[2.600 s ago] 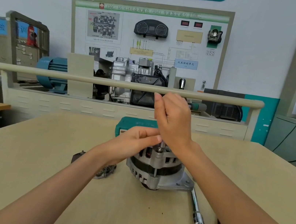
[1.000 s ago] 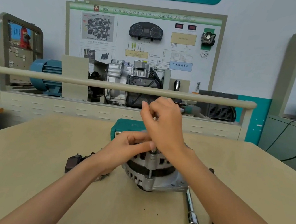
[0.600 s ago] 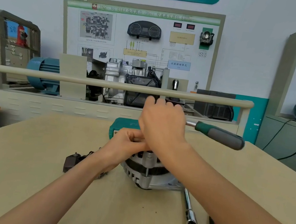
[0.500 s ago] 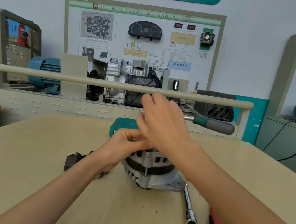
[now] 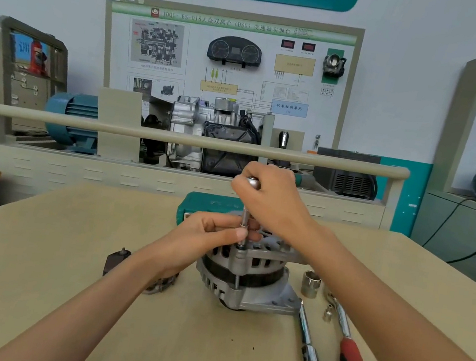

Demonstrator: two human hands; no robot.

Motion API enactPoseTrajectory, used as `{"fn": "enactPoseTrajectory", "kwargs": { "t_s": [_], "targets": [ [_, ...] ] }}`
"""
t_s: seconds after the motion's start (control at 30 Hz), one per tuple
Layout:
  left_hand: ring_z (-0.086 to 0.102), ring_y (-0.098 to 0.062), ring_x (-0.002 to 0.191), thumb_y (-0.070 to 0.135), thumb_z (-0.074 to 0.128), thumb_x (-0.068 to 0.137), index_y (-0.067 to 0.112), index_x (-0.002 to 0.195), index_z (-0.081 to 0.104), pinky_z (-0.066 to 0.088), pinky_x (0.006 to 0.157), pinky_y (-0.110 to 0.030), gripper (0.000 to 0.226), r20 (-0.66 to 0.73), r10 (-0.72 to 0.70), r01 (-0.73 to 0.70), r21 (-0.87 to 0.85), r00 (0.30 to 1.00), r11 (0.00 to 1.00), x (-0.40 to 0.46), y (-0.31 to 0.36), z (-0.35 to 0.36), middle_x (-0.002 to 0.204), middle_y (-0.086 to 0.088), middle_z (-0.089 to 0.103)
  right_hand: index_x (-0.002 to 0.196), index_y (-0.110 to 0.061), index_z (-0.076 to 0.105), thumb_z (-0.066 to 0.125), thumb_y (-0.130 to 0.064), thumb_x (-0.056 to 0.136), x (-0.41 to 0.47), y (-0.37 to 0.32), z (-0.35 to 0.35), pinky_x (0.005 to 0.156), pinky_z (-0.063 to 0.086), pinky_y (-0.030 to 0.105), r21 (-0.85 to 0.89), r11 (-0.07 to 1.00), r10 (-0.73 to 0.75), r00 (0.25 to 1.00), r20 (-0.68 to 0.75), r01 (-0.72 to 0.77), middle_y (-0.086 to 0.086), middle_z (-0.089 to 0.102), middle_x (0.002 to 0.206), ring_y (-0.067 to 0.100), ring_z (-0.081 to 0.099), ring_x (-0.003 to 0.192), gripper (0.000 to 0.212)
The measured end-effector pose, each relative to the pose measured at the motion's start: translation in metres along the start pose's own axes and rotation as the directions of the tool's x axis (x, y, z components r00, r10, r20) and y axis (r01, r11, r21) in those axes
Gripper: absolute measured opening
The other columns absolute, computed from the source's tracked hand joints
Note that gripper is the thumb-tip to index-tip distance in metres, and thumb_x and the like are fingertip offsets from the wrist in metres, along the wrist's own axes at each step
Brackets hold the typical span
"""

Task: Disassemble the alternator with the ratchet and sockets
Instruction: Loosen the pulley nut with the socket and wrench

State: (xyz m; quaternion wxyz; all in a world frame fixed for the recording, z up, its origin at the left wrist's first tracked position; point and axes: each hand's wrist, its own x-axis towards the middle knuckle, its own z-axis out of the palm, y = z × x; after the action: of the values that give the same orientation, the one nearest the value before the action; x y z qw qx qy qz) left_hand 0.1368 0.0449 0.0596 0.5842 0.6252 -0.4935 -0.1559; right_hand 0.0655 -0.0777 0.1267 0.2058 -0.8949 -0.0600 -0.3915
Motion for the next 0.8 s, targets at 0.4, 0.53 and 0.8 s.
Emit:
{"fn": "enactPoseTrajectory", "kwargs": {
  "t_s": [0.4,0.53,0.8],
  "targets": [
    [0.063,-0.02,0.078,0.043,0.083,0.049,0.016,0.081,0.068,0.052,0.082,-0.034,0.044,-0.198,0.04,-0.038,0.017,0.979,0.999,0.007,0.0,0.006,0.081,-0.007,0.069,0.059,-0.014,0.037,0.041,-0.027,0.095,0.0,-0.019,-0.003,0.043,0.012,0.024,-0.728,0.684,-0.117,0.992,-0.05,0.044,-0.004,0.025,0.05,0.013,0.023,0.041,0.039],
    [0.065,-0.012,0.104,0.045,0.069,0.074,0.036,0.096,0.074,0.05,0.089,-0.021,0.024,-0.054,0.008,-0.009,-0.01,0.999,1.0,0.002,0.002,0.002,0.104,0.001,0.073,0.077,-0.018,0.04,0.026,-0.039,0.101,0.006,-0.013,-0.008,0.043,0.017,0.028,-0.675,0.711,-0.194,0.978,0.081,0.197,-0.005,0.027,0.053,0.017,0.033,0.051,0.035],
    [0.069,-0.01,0.091,0.033,0.074,0.067,0.033,0.085,0.077,0.051,0.077,-0.015,0.019,-0.096,0.008,-0.015,-0.067,0.995,0.998,0.004,0.0,0.004,0.092,0.001,0.075,0.077,-0.016,0.038,0.032,-0.028,0.101,0.01,-0.007,-0.015,0.056,0.026,0.031,-0.396,0.873,-0.194,0.949,0.249,0.283,-0.007,0.035,0.059,0.013,0.036,0.052,0.027]
  ]
}}
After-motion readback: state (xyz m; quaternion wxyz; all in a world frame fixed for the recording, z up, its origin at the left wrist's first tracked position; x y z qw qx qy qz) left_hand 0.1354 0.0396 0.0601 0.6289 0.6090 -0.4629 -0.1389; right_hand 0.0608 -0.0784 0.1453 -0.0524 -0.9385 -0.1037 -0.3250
